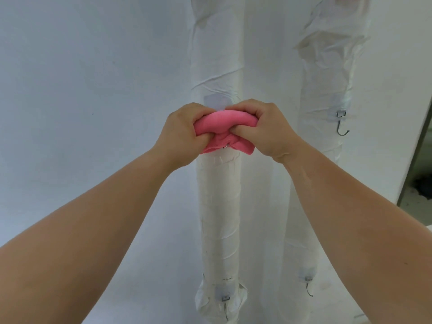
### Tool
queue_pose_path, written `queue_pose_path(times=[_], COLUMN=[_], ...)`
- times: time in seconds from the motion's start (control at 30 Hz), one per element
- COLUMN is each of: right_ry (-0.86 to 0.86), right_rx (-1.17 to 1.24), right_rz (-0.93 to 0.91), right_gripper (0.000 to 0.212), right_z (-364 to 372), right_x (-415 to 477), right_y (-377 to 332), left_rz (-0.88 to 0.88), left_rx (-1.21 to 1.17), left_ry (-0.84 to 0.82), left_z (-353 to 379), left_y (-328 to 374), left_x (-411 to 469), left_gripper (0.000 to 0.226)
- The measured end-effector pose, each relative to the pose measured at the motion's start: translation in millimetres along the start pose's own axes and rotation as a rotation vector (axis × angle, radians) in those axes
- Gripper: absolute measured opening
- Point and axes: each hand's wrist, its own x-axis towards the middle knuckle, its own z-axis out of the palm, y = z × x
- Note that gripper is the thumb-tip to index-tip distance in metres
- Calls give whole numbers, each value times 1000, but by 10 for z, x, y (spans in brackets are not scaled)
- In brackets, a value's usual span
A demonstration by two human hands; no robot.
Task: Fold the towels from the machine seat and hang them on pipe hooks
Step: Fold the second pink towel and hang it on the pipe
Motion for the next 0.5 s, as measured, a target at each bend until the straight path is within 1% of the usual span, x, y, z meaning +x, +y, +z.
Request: queue_pose_path(times=[0.1, 0.17, 0.2, 0.27, 0.33, 0.4, 0.5], right_ry=[-30, 2, 39, 118, 187, 264, 333], right_rx=[89, 118, 115, 68, -12, -120, -307], right_rz=[144, 188, 197, 207, 173, 71, -103], right_gripper=[22, 13, 15, 26, 33, 35, 23], right_z=[-22, -20, -10, 19, 51, 86, 177], right_x=[-44, -57, -55, -40, -35, -62, -136], right_y=[81, 146, 168, 207, 241, 268, 272], left_rz=[-155, -244, -268, -265, -230, -189, -101], left_rx=[-125, -208, -221, -201, -179, -137, -13], left_ry=[-94, -81, -48, 33, 105, 164, 225], left_z=[-50, -59, -52, -26, 14, 56, 125], left_y=[-25, -44, -48, -72, -113, -156, -180], left_x=[29, 46, 56, 76, 70, 38, -49], left_gripper=[38, 34, 32, 32, 31, 31, 32])
